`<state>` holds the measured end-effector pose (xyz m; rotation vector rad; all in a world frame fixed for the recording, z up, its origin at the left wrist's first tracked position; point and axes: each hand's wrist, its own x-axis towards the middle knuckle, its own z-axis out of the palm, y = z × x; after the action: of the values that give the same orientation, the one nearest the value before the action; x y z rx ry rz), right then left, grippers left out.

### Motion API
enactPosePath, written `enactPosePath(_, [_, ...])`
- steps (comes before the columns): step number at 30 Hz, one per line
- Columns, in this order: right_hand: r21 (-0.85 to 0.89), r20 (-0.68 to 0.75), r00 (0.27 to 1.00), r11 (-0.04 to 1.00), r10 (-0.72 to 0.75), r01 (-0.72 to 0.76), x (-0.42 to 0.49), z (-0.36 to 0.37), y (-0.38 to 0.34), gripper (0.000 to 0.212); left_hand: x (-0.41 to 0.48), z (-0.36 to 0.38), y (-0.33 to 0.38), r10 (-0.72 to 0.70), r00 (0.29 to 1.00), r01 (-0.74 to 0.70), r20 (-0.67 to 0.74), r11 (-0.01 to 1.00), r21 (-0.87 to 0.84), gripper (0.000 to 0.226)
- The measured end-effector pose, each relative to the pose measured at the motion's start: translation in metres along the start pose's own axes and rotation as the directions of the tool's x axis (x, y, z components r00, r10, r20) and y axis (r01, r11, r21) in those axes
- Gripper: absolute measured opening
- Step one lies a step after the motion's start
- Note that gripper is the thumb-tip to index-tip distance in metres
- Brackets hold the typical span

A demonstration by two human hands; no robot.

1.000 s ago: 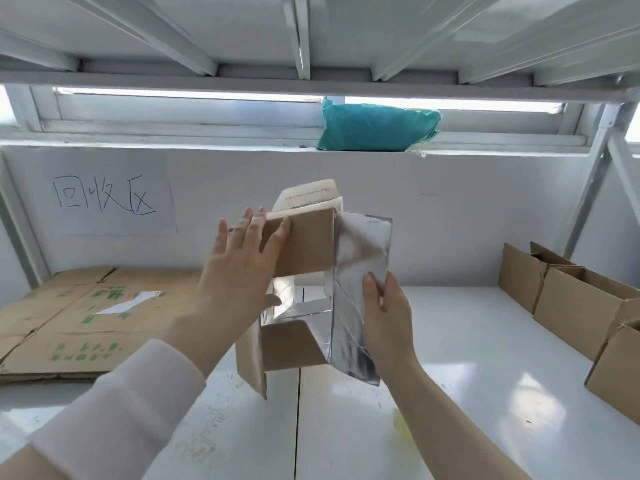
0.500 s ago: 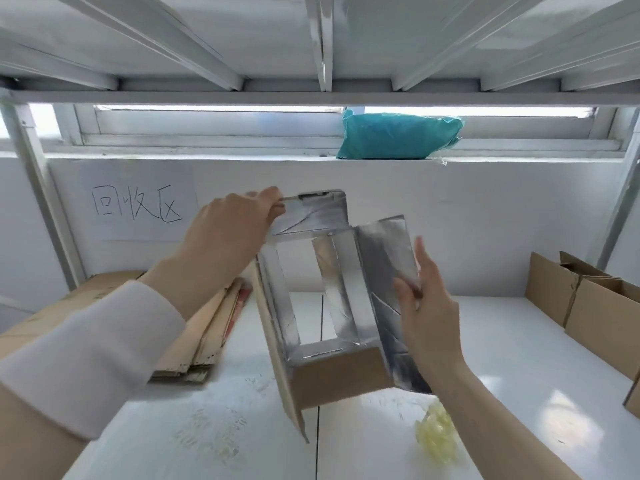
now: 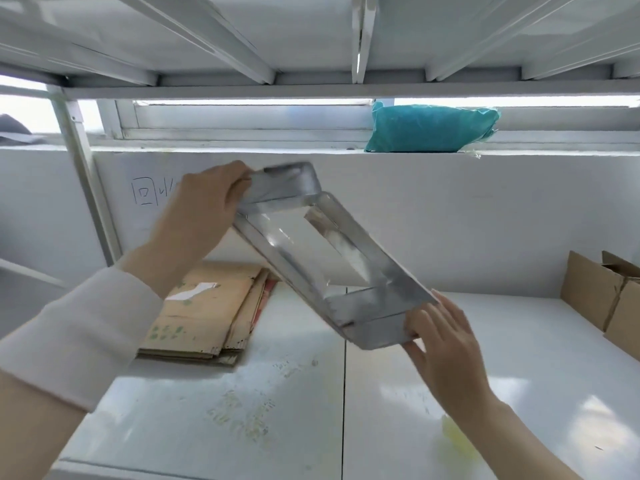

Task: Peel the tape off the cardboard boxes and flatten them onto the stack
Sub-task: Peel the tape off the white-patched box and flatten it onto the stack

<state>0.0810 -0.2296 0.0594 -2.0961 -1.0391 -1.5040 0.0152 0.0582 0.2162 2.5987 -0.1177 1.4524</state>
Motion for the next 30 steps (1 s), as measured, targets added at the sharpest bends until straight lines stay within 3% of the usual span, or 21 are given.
enactPosePath(3, [0.033, -0.052, 0.999, 0.999, 0.008, -0.007, -0.018, 0.000, 0.003, 0.021, -0.046, -0.008, -0.025, 0.088, 0.990, -0.089, 0.111, 0.996, 0.001, 0.025])
enactPosePath(6, [0.028, 0.137, 0.990, 0.999, -0.026, 0.022, -0.047, 0.004, -0.010, 0.021, -0.101, -0.010, -0.056, 0.136, 0.946, -0.139, 0.295, 0.990, -0.011, 0.032])
enactPosePath(8, [0.078, 0.268, 0.949, 0.985, -0.169, 0.154, -0.068, 0.006, -0.022, 0.030, -0.140, -0.007, -0.075, 0.164, 0.912, -0.157, 0.375, 0.986, -0.048, 0.034])
enactPosePath(11, [0.235, 0.339, 0.872, 0.929, -0.354, 0.286, -0.106, 0.014, -0.037, 0.030, -0.194, -0.001, -0.097, 0.163, 0.852, -0.116, 0.497, 0.985, -0.124, 0.043])
enactPosePath(14, [0.306, 0.455, 0.764, 0.886, -0.457, 0.348, -0.123, 0.015, -0.047, 0.023, -0.231, 0.003, -0.118, 0.259, 0.728, -0.231, 0.635, 0.964, -0.129, 0.037])
enactPosePath(16, [0.335, 0.527, 0.759, 0.914, -0.383, 0.229, -0.118, 0.013, -0.054, 0.024, -0.240, 0.007, -0.122, 0.244, 0.660, -0.239, 0.711, 0.965, -0.109, 0.042])
enactPosePath(17, [0.351, 0.517, 0.794, 0.926, -0.318, 0.142, -0.110, 0.012, -0.059, 0.024, -0.239, 0.011, -0.121, 0.224, 0.641, -0.219, 0.734, 0.970, -0.105, 0.046])
enactPosePath(20, [0.377, 0.496, 0.866, 0.914, -0.063, -0.150, -0.089, 0.031, -0.068, 0.022, -0.219, 0.036, -0.106, 0.115, 0.639, -0.014, 0.760, 0.990, -0.138, 0.052])
enactPosePath(22, [0.275, 0.520, 0.847, 0.917, 0.110, -0.288, -0.071, 0.051, -0.074, 0.027, -0.196, 0.054, -0.090, -0.022, 0.506, 0.278, 0.862, 0.951, -0.139, 0.068])
enactPosePath(24, [0.120, 0.644, 0.737, 0.924, 0.206, -0.363, -0.053, 0.070, -0.076, 0.039, -0.174, 0.075, -0.078, -0.032, 0.354, 0.437, 0.935, 0.889, -0.135, 0.095])
enactPosePath(26, [-0.001, 0.787, 0.562, 0.912, 0.253, -0.409, -0.052, 0.090, -0.072, 0.053, -0.155, 0.098, -0.069, -0.006, 0.351, 0.406, 0.936, 0.902, -0.146, 0.100])
enactPosePath(29, [-0.062, 0.797, 0.531, 0.914, 0.287, -0.401, -0.049, 0.111, -0.064, 0.084, -0.137, 0.140, -0.061, -0.123, 0.410, 0.344, 0.904, 0.938, -0.028, 0.067])
enactPosePath(30, [-0.066, 0.788, 0.546, 0.921, 0.284, -0.383, -0.051, 0.119, -0.060, 0.081, -0.133, 0.156, -0.060, -0.148, 0.440, 0.298, 0.886, 0.954, 0.011, 0.060])
